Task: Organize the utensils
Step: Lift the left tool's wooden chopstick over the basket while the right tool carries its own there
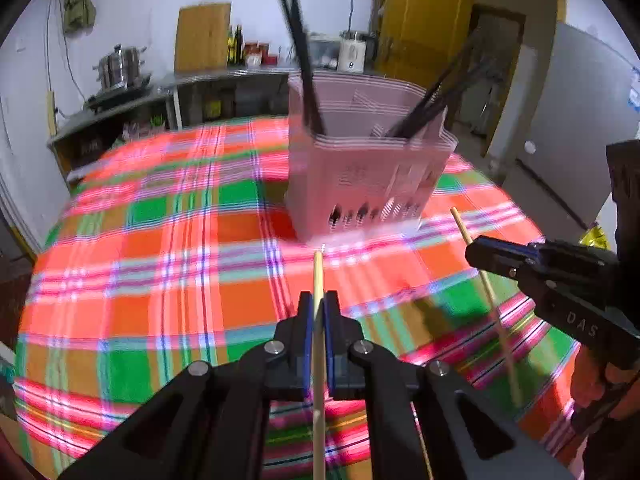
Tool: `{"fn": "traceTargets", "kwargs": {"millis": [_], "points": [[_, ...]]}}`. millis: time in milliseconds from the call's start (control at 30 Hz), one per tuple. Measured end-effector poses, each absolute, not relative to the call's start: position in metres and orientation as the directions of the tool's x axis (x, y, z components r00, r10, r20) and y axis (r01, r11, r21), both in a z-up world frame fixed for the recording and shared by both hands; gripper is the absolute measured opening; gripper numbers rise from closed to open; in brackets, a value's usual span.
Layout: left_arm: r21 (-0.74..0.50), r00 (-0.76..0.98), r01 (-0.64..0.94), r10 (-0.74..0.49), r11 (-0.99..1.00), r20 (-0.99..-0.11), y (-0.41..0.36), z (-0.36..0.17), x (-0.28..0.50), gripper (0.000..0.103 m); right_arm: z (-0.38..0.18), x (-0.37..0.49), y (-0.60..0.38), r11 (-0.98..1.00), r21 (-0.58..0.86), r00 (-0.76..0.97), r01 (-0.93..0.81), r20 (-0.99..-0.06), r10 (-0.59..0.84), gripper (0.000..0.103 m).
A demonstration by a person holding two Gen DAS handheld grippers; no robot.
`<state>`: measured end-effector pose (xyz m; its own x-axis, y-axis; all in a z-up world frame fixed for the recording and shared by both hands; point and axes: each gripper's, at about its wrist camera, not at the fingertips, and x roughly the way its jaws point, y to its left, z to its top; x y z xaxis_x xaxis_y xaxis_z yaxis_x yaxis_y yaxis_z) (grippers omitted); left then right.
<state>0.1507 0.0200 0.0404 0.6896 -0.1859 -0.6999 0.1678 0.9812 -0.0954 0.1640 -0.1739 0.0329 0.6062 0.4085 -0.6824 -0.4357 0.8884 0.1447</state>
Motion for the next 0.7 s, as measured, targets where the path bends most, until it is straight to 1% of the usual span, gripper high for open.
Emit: {"fn": "traceTargets", "kwargs": {"millis": [233, 433, 600, 700], "points": [[-0.091, 0.763, 0.195, -0.209, 0.977, -0.612, 0.019, 0.091, 0.143, 0.006, 0.081, 0.152, -0.178, 0.88, 0.158, 0.673, -0.448, -0.589, 0.448, 0.005], [-0.133, 0.791, 0.212, -0.25, 0.968, -0.558, 0.023, 0.111, 0.141, 0.006, 0.099, 0.146, -0.183, 0.884, 0.155, 0.703, -0.441, -0.552, 0.448, 0.005], [-0.197, 0.774, 0.203, -0.28, 0.959, -0.568, 0.029, 0.104, 0.147, 0.006, 0.101, 0.142, -0.185, 0.883, 0.156, 0.705, -0.443, -0.548, 0.45, 0.005], [-0.209, 0.761, 0.199, -0.286, 0.957, -0.582, 0.028, 0.099, 0.149, 0.006, 0.1, 0.14, -0.185, 0.882, 0.157, 0.704, -0.444, -0.548, 0.452, 0.005]]}}
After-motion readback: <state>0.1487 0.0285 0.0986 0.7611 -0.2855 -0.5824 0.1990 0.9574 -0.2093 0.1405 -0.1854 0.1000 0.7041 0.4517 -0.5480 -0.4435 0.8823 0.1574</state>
